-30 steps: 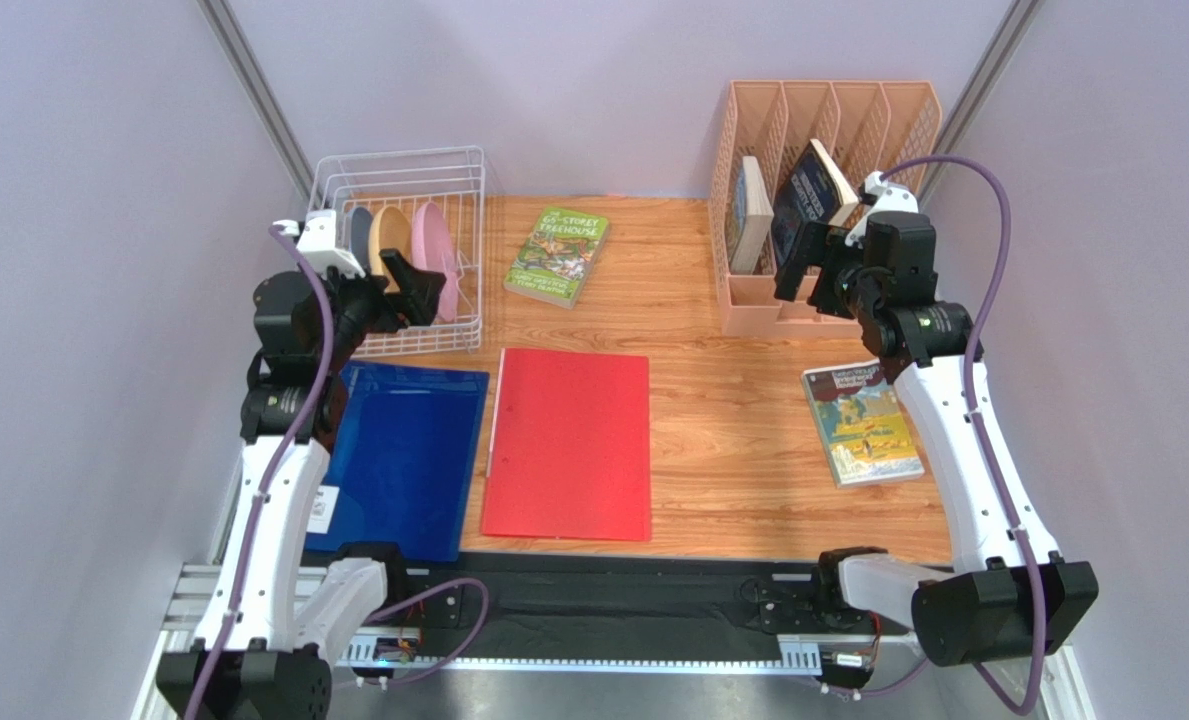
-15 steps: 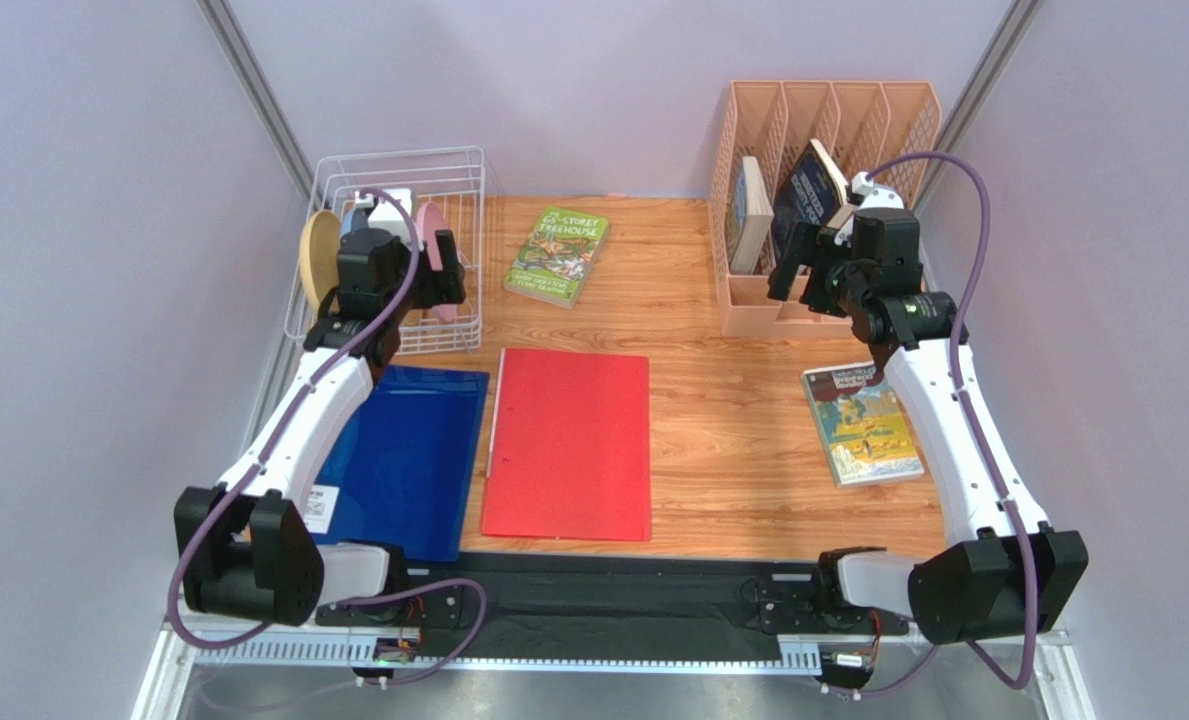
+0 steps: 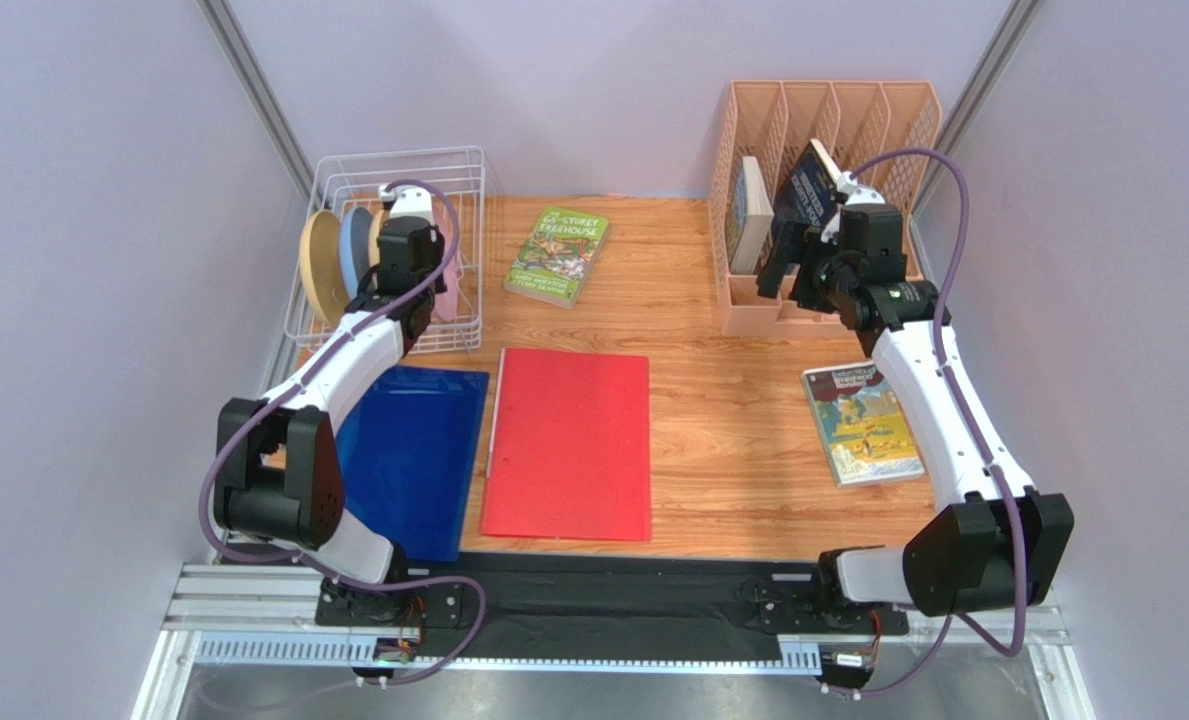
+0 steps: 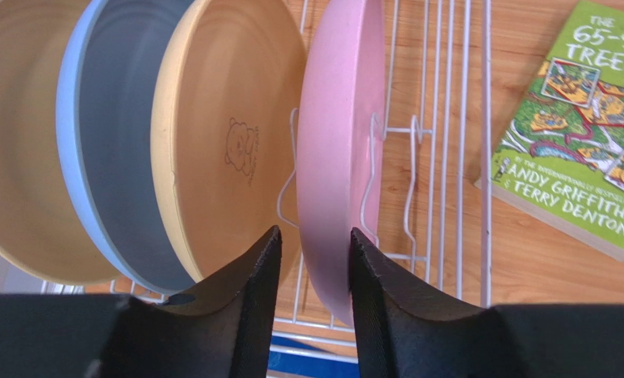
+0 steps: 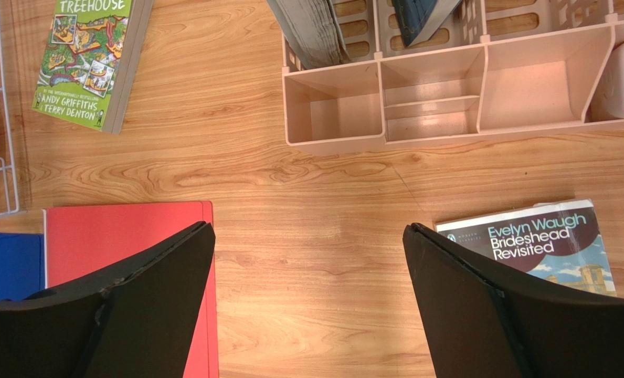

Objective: Unload the plates from the dish rack

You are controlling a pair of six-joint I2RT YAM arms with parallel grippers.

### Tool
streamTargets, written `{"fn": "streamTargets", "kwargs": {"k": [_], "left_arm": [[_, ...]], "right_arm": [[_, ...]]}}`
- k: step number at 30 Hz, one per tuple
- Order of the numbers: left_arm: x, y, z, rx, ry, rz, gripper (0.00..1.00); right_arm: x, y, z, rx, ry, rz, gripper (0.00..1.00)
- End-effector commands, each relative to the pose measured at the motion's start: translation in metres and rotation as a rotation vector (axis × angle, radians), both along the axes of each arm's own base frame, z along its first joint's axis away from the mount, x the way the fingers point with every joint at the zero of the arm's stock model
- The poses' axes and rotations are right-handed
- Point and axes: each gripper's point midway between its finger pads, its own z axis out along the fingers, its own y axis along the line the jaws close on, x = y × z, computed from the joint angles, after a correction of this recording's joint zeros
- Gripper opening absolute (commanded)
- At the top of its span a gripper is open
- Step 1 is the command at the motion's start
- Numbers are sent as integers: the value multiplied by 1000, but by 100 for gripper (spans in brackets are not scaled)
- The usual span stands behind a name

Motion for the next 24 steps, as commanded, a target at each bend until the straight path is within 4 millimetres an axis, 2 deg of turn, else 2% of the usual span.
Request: {"fn": "streamTargets", "kwargs": {"k": [1, 2, 3, 5, 6, 11, 17, 20, 24], "left_arm": [[10, 10, 29, 52, -102, 77, 39], [8, 7, 33, 71, -113, 86, 34], [5, 8, 29, 104, -108, 86, 24], [5, 5, 40, 133, -163, 108, 11], [3, 4, 41, 153, -165, 112, 0], [1, -2, 52, 250, -202, 181, 0], [-3, 0, 72, 369, -220, 322, 0], [-13, 8, 84, 450, -205, 420, 0], [-23, 18, 106, 465, -233, 541, 0]], "right_arm": [[13, 4, 6, 28, -39, 6, 96], [14, 6, 5, 33, -36, 7, 96], [15, 7, 1, 37, -28, 11, 96], [16, 8, -3, 46, -16, 9, 96], [17, 9, -6, 50, -5, 8, 96], [16, 10, -12, 57, 18, 14, 95], [12, 7, -10, 46, 15, 5, 96], [9, 6, -11, 36, 21, 5, 96], [8, 5, -11, 34, 26, 0, 96]]}}
